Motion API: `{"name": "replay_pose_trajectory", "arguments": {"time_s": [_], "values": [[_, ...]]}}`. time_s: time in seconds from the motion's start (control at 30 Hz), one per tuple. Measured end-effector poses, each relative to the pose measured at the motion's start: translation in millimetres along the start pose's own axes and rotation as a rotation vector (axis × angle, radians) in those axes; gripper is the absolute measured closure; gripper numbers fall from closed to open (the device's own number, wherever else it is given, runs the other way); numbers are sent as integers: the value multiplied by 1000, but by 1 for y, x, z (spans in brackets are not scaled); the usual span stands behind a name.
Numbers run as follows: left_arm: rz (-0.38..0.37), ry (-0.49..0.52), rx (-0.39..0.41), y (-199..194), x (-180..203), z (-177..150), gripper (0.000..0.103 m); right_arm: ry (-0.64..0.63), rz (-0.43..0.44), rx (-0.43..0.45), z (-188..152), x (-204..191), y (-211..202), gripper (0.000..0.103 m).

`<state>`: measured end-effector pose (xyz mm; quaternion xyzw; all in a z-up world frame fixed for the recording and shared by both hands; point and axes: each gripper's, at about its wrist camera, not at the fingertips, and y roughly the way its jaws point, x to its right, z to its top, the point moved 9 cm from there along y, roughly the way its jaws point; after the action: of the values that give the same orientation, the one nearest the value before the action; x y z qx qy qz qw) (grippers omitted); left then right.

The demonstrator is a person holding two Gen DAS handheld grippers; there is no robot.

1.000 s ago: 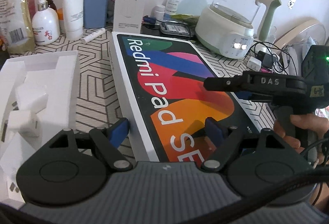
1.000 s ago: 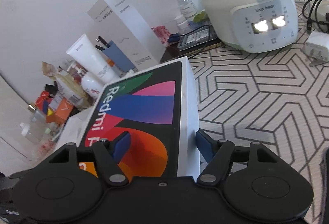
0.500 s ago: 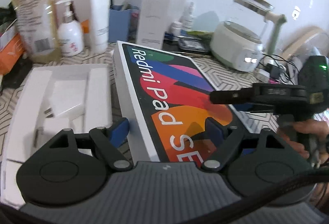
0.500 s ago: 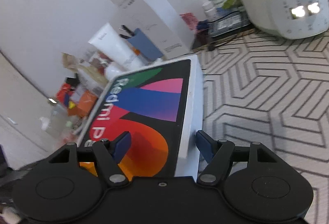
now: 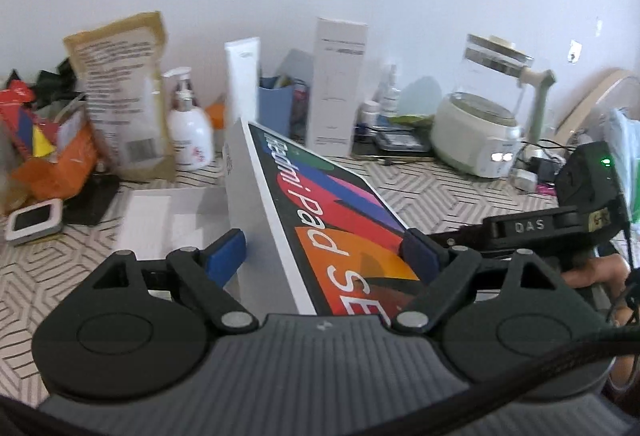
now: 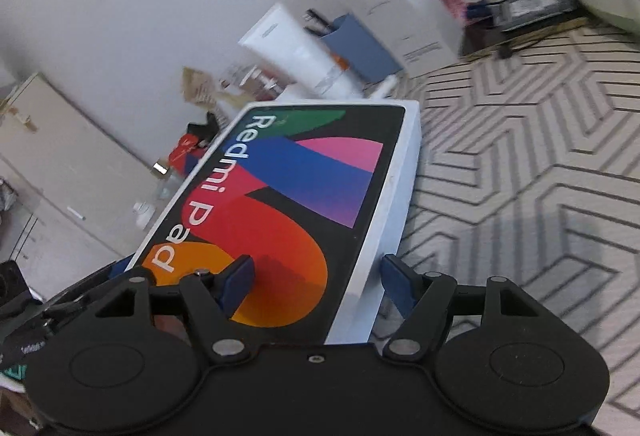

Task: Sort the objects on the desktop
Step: 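Close both grippers on opposite sides of the Redmi Pad SE box and lift it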

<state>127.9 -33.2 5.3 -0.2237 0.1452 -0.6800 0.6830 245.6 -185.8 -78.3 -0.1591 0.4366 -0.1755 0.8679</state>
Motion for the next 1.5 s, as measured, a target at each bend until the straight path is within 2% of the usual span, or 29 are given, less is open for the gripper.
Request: {"name": "replay_pose_trajectory", "arguments": {"time_s": [0.2, 0.33, 0.5, 0.63, 0.77, 0.87, 0.97, 1.17, 1.5], "values": [[52, -25, 17, -12, -33, -2, 18, -45, 1, -6, -2, -28, 16, 28], [40, -56, 20, -20, -57, -7, 18, -75, -3, -7, -2, -46, 27, 28], [70, -83, 0, -18, -81, -19, 18, -113, -9, -9, -3, -70, 40, 28], [51, -93, 37, -16, -96, -20, 18, -130, -36, -17, -7, -75, 52, 28], [-1, -147, 73, -18, -111, -22, 18, -110, -23, -38, -13, -75, 60, 28], [-16, -169, 67, -15, -115, -28, 18, -101, -3, -31, -13, -75, 58, 28], [11, -167, 27, -7, -118, -37, 18, -93, 17, -24, -13, -76, 57, 28], [9, -206, 24, -11, -128, -43, 18, -101, 48, -19, -16, -79, 54, 28], [20, -215, -11, -9, -130, -50, 18, -110, 104, -17, -22, -90, 55, 30]]}}
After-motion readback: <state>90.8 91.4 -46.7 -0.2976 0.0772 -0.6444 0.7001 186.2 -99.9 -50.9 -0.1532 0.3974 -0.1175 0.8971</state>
